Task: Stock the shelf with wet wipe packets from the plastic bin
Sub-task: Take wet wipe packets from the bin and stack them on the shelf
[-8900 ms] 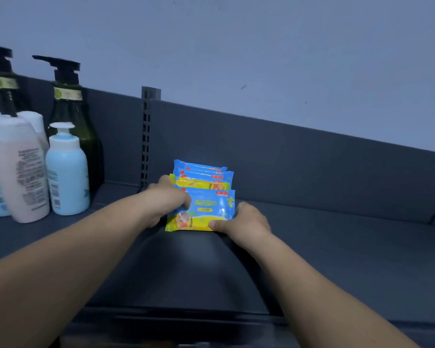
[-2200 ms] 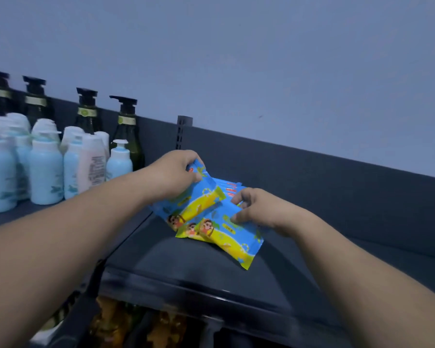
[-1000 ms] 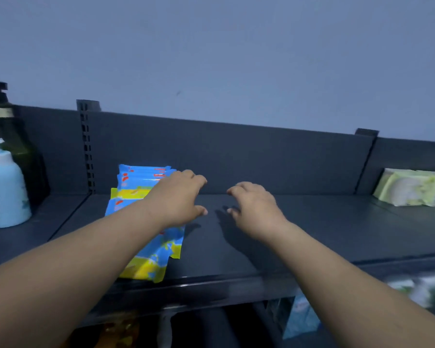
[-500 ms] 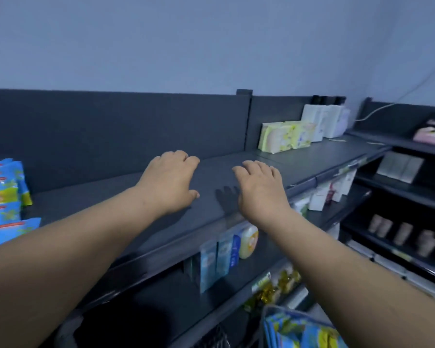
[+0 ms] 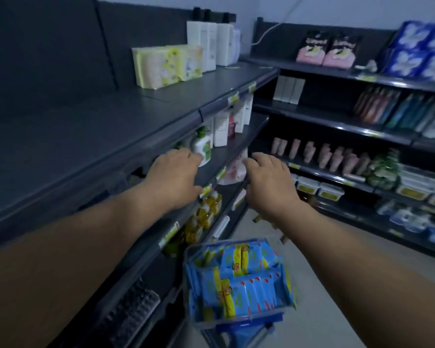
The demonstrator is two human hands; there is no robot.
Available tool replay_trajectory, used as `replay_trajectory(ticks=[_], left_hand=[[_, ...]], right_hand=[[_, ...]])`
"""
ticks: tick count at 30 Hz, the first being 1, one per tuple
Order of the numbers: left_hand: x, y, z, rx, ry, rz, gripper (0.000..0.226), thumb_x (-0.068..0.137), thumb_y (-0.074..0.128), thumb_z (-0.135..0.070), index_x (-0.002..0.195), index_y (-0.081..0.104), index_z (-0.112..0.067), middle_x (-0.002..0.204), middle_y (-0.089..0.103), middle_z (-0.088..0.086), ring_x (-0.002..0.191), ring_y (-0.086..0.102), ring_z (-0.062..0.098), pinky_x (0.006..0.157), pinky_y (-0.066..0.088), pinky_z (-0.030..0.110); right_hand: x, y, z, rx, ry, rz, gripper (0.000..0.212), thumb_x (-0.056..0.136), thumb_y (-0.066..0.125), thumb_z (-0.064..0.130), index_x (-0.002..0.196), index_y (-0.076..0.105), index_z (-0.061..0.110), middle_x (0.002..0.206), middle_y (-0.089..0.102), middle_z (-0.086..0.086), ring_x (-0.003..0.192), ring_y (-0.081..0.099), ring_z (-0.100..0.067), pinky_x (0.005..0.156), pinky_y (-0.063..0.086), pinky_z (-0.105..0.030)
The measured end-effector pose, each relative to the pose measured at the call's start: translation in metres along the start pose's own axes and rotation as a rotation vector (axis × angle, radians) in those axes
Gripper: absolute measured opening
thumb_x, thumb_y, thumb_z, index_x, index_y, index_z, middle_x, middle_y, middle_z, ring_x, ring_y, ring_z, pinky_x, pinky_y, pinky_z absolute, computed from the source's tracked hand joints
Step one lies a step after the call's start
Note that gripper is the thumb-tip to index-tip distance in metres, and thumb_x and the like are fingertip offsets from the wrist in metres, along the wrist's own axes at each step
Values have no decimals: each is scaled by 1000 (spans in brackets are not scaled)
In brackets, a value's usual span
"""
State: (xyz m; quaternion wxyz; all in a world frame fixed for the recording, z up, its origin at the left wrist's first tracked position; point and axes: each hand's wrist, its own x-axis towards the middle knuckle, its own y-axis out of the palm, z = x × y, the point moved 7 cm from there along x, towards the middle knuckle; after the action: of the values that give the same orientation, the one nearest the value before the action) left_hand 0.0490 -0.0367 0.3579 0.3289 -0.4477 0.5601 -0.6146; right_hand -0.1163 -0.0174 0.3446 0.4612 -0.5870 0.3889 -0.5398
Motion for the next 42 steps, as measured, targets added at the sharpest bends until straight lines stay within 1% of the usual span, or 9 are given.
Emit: replay_trajectory(ticks=[5, 8, 13, 17, 21, 28, 33, 37, 42], left_hand=[[32, 70, -55, -56, 82, 108, 57, 82, 64, -39, 130, 47, -16, 125, 50, 9, 117, 47, 30, 97, 43, 43], [46, 111, -81, -79, 113, 175, 57, 80, 66, -40, 129, 48, -16, 125, 51, 9, 117, 48, 31, 97, 42, 42], [64, 180, -115, -89, 133, 286, 70, 81, 65, -47, 140, 39, -18, 130, 49, 7, 122, 45, 28, 98, 40, 38], [70, 229, -133, -114, 126, 346, 60, 81, 66, -43, 130, 48, -15, 127, 52, 8, 117, 47, 29, 96, 43, 40], [76, 278, -152, -129, 129, 433, 53, 83, 65, -43, 126, 49, -16, 126, 52, 8, 115, 50, 29, 91, 47, 41], [82, 365, -170, -134, 95, 600, 64, 88, 59, -46, 141, 36, -16, 138, 45, 8, 126, 44, 28, 99, 44, 44], [76, 415, -153, -188, -45, 698, 67, 90, 59, -43, 146, 31, -20, 147, 37, 7, 131, 41, 29, 102, 42, 43], [70, 452, -120, -211, -205, 751, 73, 88, 63, -43, 147, 28, -19, 146, 38, 8, 127, 46, 30, 97, 46, 43], [64, 498, -79, -280, -411, 825, 59, 85, 64, -46, 131, 47, -14, 131, 51, 12, 109, 57, 31, 87, 53, 43]], right_hand=[[-23, 58, -69, 0, 103, 94, 53, 88, 53, 18, 140, 41, 14, 144, 38, -10, 131, 34, -33, 106, 31, -44], [-37, 90, -101, 10, 155, 163, 55, 83, 53, 16, 137, 43, 15, 141, 41, -9, 127, 38, -33, 105, 33, -43], [-63, 149, -146, 49, 246, 290, 57, 86, 56, 22, 140, 40, 18, 143, 38, -7, 129, 36, -31, 107, 29, -39], [-82, 195, -179, 108, 328, 398, 60, 89, 58, 31, 143, 36, 17, 149, 33, -7, 133, 34, -31, 109, 31, -39], [-102, 239, -203, 181, 407, 487, 58, 89, 59, 30, 140, 39, 14, 146, 36, -10, 129, 38, -33, 106, 36, -40], [-120, 314, -213, 326, 470, 603, 55, 91, 57, 30, 139, 40, 12, 142, 39, -9, 126, 41, -32, 105, 37, -39], [-106, 362, -198, 442, 458, 640, 58, 93, 55, 31, 144, 36, 11, 142, 40, -11, 127, 42, -31, 105, 38, -38], [-86, 400, -184, 516, 489, 667, 50, 95, 54, 31, 138, 41, 8, 141, 41, -16, 126, 46, -33, 101, 38, -37], [-66, 445, -174, 535, 637, 672, 45, 93, 56, 31, 126, 45, 2, 127, 53, -20, 118, 52, -36, 93, 42, -38]])
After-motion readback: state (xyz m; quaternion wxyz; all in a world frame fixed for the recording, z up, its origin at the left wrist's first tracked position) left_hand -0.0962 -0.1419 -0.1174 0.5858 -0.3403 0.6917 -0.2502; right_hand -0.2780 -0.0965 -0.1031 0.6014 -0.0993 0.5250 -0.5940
